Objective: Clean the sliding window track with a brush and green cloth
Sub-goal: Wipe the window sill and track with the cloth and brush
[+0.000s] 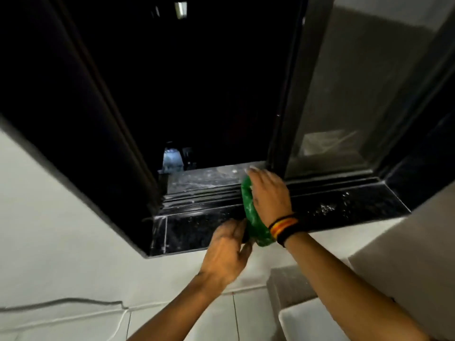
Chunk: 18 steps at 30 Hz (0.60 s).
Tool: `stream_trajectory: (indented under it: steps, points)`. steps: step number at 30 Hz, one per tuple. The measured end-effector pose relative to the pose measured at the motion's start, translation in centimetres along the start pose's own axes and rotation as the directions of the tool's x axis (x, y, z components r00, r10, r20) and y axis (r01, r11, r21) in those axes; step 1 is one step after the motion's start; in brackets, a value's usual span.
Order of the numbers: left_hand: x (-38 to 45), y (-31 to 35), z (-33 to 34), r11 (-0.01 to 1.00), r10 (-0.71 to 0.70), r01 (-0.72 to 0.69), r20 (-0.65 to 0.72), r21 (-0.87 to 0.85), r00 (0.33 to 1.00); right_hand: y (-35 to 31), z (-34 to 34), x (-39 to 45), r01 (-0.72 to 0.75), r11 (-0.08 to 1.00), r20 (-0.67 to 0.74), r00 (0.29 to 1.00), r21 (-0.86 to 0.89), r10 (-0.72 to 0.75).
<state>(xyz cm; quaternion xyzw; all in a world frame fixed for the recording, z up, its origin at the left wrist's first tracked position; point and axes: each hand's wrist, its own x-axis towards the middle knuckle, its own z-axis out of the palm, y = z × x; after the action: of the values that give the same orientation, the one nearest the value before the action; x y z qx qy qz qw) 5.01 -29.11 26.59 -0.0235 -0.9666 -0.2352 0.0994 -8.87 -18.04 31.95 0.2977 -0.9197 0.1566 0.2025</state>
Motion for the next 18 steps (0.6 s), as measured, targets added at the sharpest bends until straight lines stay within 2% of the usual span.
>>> stream_trajectory:
  steps: [3,6,9,13,16,18]
  points:
    - [-1.7,-4.3,-1.4,0.980,-0.160,0.160,-0.014,0.118,0.987,-1.8,4.5,0.5,-0.067,0.988,0.327,0.939,-0.137,0.109]
    - [-3.0,-9.5,-2.5,0.924,-0.318,0.313,-0.012,0.221,0.948,-3.0,7.9,-1.7,-0.120,0.987,0.422,0.894,-0.106,0.154]
    - [-3.6,-13.3,-2.8,0.893,-0.376,0.364,-0.006,0.267,0.927,-1.4,9.1,-1.9,-0.083,0.983,0.429,0.891,-0.166,0.148]
    - [-3.4,-14.6,-1.7,0.872,-0.402,0.381,0.004,0.306,0.916,0.3,9.1,-0.2,-0.107,0.975,0.453,0.872,-0.193,0.185]
    - [-3.3,-15.0,-0.3,0.860,-0.405,0.408,-0.075,0.308,0.911,-3.5,10.3,-0.1,-0.174,0.969,0.393,0.890,-0.177,0.232]
    - [-3.2,-15.4,0.0,0.861,-0.391,0.404,-0.105,0.309,0.914,-8.8,11.9,0.2,-0.098,0.992,0.414,0.902,-0.085,0.124]
